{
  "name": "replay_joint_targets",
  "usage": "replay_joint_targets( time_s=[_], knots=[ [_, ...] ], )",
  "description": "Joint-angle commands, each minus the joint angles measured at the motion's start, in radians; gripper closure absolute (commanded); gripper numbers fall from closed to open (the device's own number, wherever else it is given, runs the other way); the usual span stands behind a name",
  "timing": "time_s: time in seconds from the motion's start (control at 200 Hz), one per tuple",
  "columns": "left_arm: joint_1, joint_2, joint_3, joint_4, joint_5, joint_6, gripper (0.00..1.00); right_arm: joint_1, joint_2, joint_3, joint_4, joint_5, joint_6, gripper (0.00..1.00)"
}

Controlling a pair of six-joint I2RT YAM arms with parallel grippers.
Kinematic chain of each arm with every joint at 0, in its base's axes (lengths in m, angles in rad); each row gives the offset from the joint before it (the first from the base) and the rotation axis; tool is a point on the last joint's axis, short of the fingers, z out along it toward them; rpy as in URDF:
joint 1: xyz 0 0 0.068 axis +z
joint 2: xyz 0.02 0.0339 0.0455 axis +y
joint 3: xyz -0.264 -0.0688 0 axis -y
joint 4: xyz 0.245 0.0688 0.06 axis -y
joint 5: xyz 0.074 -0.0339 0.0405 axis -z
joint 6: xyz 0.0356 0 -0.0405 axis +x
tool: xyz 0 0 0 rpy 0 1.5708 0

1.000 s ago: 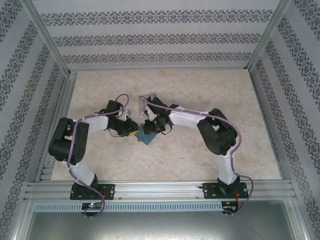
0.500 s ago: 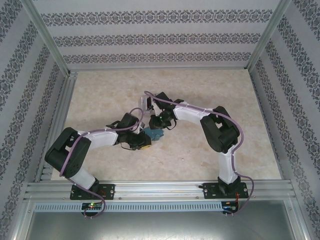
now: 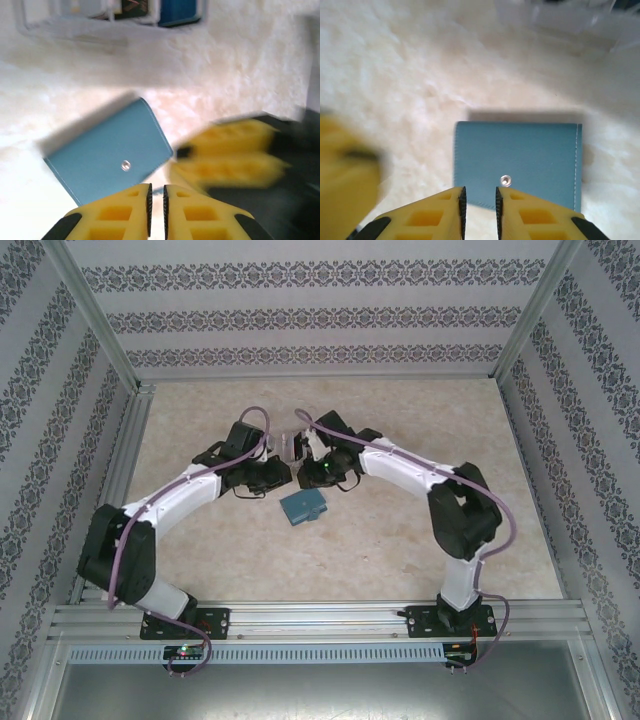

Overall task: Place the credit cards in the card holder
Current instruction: Rotate the card holder at the center of the table.

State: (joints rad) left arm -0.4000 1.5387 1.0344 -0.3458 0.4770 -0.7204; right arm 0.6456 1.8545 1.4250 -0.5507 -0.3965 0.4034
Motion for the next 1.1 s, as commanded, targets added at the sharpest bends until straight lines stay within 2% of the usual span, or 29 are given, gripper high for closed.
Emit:
replay_joint_targets(
  time_s=[0.0,0.13,0.255,0.385,0.545,0.674,0.804,0.989,1.094],
  knots=[
    [0.001,0.081,0.043,-0.043,0.018,0.064,0.84,0.008,-0.089,0.008,-0.062,0.040,-0.009,0.74],
    [0.004,0.170,0.097,-0.073,0.022,0.117,0.85,0.030,-0.190,-0.109,-0.016,-0.025,0.054,0.71],
    [0.020,0.233,0.106,-0.056,0.014,0.141,0.85,0.085,-0.219,-0.223,0.068,-0.048,0.125,0.69],
    [0.041,0.291,0.093,-0.020,0.022,0.141,0.86,0.152,-0.148,-0.280,0.202,-0.056,0.204,0.69],
    [0.045,0.290,0.028,0.047,0.058,0.107,0.87,0.201,-0.029,-0.249,0.234,0.045,0.224,0.71],
    [0.043,0.251,-0.047,0.081,0.064,0.084,0.87,0.177,0.001,-0.279,0.250,0.119,0.224,0.71],
    [0.029,0.216,-0.108,0.119,0.089,0.040,0.86,0.122,-0.003,-0.313,0.239,0.133,0.202,0.71],
    [-0.056,0.173,-0.152,0.191,0.094,-0.054,0.86,0.041,-0.092,-0.358,0.190,0.124,0.161,0.71],
    [-0.105,0.197,-0.122,0.217,0.086,-0.077,0.86,-0.015,-0.159,-0.385,0.171,0.128,0.136,0.70]
  ],
)
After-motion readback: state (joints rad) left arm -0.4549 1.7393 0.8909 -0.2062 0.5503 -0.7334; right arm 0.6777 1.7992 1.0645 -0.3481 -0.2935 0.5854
